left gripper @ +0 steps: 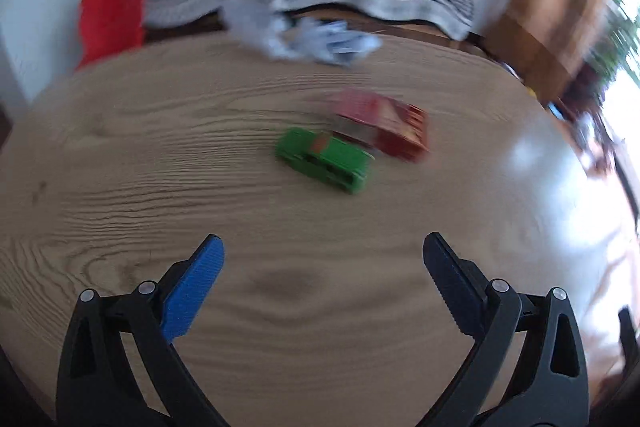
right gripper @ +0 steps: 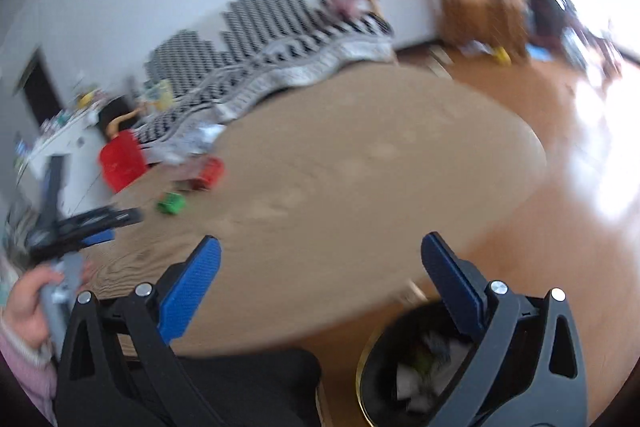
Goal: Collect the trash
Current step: 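Return both tools from the bin to the table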
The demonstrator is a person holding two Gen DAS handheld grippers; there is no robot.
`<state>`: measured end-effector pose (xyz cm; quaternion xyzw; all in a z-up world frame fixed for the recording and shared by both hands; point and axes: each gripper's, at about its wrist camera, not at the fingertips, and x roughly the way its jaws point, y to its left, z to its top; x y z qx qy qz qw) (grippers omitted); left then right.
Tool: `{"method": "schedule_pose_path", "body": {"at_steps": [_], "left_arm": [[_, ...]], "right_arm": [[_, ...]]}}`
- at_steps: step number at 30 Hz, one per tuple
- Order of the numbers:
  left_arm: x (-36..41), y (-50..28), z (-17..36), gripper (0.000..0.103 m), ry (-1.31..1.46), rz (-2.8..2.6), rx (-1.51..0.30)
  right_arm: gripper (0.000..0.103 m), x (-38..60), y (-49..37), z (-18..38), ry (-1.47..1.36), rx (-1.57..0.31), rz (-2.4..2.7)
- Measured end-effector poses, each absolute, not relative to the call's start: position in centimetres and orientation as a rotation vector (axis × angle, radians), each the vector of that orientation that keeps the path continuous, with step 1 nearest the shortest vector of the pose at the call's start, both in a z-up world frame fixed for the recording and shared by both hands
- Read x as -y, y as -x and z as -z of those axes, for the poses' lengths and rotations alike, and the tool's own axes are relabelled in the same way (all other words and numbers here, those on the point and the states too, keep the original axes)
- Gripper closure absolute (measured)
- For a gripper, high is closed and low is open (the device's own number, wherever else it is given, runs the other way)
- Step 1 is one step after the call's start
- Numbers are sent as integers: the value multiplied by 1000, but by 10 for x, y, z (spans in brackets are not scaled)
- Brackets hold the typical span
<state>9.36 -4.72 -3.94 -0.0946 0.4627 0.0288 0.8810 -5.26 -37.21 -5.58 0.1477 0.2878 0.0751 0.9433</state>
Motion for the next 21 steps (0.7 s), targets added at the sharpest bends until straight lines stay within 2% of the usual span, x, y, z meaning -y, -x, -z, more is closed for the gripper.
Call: {"method": "schedule_pose_path", "body": {"at_steps": [7, 11, 21], "left_arm": [[50, -163, 55, 6, 220, -83, -978], [61, -198, 77, 6, 64, -110, -1006], [13, -172, 88, 6, 42, -95, -1053]], "right_arm": [[6, 341, 38, 49, -168, -579, -170], [6, 343, 20, 67, -158, -616, -153], [6, 287, -63, 92, -145, -676, -273]]}}
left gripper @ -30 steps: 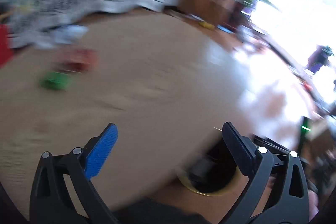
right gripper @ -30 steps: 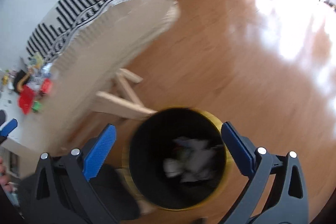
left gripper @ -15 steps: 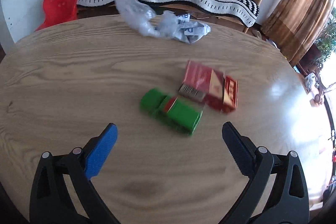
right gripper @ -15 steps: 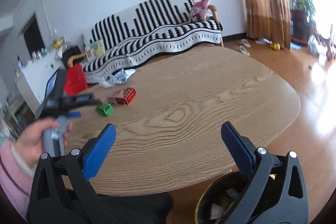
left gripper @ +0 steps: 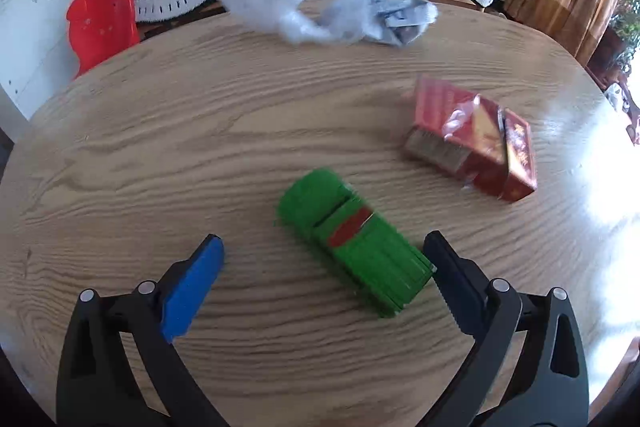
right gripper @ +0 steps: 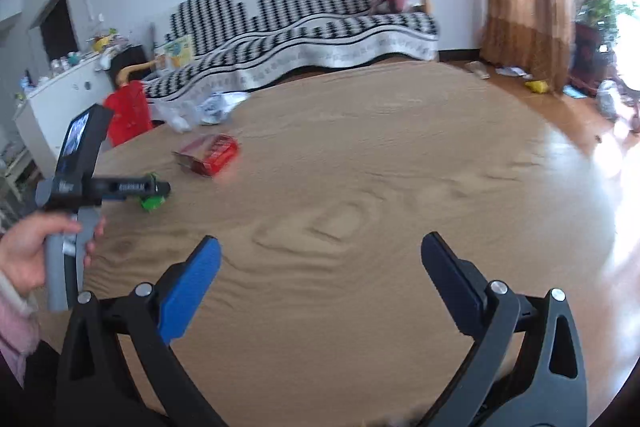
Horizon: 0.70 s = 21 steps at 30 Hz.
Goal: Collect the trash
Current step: 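Return both tools from the bin to the table, then grasp the green toy car with the left tool while the right grasps the red cigarette pack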
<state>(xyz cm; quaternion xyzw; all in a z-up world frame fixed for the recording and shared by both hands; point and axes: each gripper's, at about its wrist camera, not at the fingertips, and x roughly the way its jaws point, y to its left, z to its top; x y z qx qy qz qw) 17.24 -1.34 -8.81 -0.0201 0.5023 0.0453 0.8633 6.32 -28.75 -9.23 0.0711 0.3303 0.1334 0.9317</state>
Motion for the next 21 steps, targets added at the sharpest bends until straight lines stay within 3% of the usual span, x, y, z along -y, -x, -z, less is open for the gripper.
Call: {"method": "schedule_pose_path", "body": {"at_steps": [11, 21], "left_arm": [[-25, -165, 91, 6, 38, -80, -995], [-60, -171, 92, 6, 54, -113, -967]], "right_arm": [[6, 167, -190, 106, 202, -856, -481], [6, 116, -257, 120, 328, -884, -601]]}}
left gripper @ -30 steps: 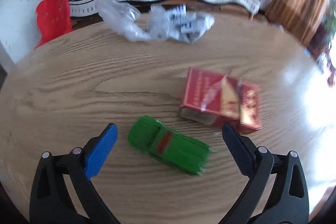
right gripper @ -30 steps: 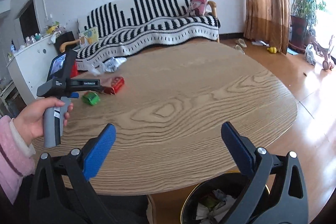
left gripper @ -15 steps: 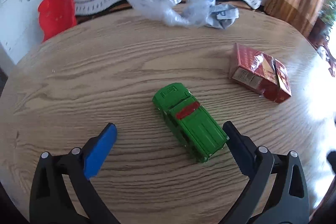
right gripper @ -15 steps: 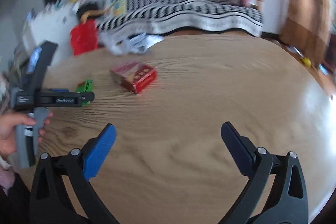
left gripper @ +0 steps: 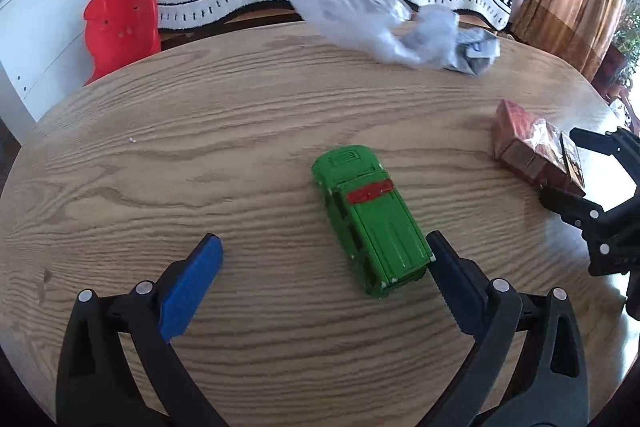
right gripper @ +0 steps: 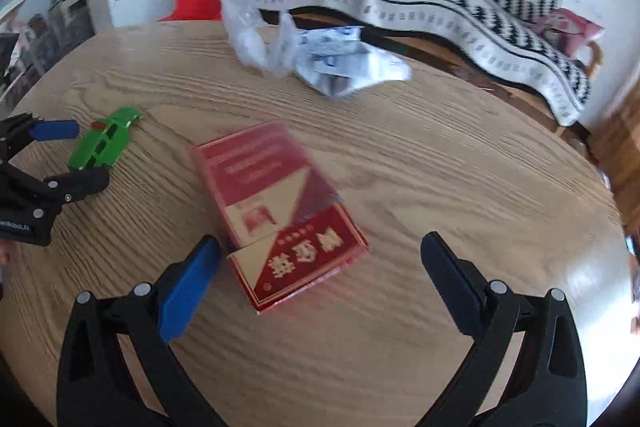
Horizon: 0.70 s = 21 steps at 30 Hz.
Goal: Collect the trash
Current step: 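Grasp the green toy car with the left tool while the right grasps the red cigarette pack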
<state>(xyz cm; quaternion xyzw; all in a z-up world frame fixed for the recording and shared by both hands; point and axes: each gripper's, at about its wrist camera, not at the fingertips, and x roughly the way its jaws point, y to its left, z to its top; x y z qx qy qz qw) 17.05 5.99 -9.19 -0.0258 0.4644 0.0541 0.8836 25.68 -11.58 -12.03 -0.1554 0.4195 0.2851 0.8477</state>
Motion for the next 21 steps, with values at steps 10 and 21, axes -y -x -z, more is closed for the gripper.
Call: {"method": "schedule_pose_path", "body": {"at_steps": [10, 21], "left_arm": [[-74, -177, 88, 6, 154, -186, -972], [-72, -174, 80, 71, 179, -120, -938]], "right_arm": [[5, 103, -271, 125, 309, -900, -610], [44, 125, -238, 113, 249, -823, -544]]}}
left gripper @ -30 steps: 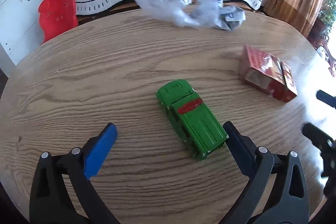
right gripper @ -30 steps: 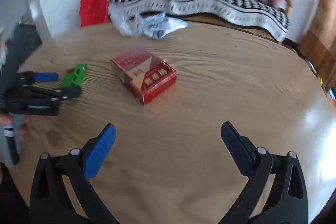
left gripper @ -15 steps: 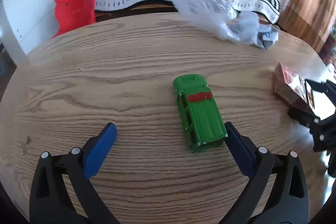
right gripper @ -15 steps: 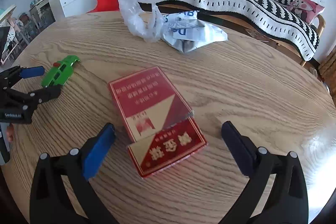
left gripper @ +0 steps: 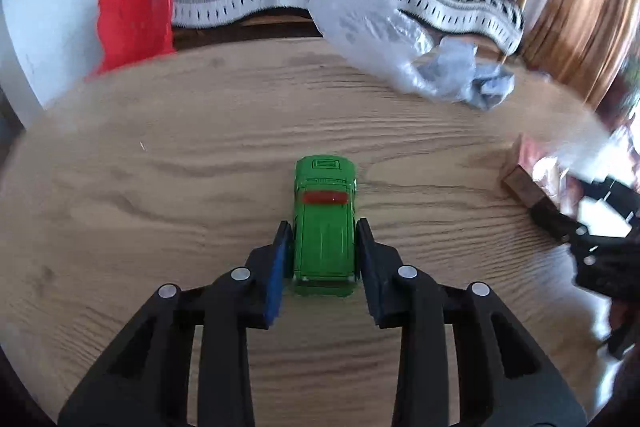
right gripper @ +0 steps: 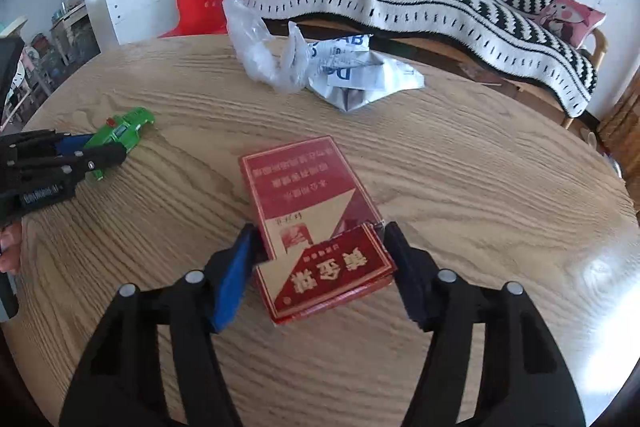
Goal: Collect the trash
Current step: 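Grasp the green toy car with the left tool while the right grasps the red cigarette pack, then carry toy car and cigarette pack over the bin and open both tools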
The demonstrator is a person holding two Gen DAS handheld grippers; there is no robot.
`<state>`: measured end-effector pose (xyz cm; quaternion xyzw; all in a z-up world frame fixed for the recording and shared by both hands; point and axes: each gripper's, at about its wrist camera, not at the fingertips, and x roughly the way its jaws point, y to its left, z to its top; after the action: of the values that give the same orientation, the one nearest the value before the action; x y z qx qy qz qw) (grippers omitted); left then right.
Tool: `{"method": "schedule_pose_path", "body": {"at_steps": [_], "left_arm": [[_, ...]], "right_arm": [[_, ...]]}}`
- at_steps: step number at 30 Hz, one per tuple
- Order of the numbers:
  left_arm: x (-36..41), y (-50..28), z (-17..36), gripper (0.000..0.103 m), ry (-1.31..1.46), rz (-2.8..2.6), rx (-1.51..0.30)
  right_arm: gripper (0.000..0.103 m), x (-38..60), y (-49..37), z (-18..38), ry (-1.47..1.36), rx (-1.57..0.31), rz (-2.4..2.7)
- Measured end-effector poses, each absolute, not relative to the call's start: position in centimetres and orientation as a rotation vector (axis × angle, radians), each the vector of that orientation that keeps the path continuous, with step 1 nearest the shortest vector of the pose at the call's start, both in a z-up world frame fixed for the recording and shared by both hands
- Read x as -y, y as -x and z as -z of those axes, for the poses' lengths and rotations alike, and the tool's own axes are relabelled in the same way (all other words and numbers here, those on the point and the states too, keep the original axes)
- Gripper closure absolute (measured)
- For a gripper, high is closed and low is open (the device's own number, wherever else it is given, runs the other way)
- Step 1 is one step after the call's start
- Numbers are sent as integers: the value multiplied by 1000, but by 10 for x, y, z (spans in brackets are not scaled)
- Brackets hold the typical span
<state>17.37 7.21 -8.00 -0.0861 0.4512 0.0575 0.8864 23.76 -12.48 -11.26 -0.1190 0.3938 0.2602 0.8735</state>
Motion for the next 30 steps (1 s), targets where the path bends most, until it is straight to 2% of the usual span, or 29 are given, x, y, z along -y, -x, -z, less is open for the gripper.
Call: {"method": "schedule_pose_path", "body": {"at_steps": [6, 11, 15, 21, 30], "left_arm": [[-67, -158, 72, 71, 225, -55, -926], [-32, -124, 36, 71, 213, 42, -824], [36, -85, 10, 71, 163, 188, -777], [147, -33, 3, 71, 85, 410, -812], [268, 19, -1, 71, -80, 599, -827]], "right_arm": [[44, 168, -192, 100, 78, -758, -493], [44, 210, -145, 67, 38, -725, -455], [44, 259, -86, 38, 28, -686, -399], [44, 350, -9, 11, -29, -646, -263], [44, 452, 76, 23, -162, -637, -123]]}}
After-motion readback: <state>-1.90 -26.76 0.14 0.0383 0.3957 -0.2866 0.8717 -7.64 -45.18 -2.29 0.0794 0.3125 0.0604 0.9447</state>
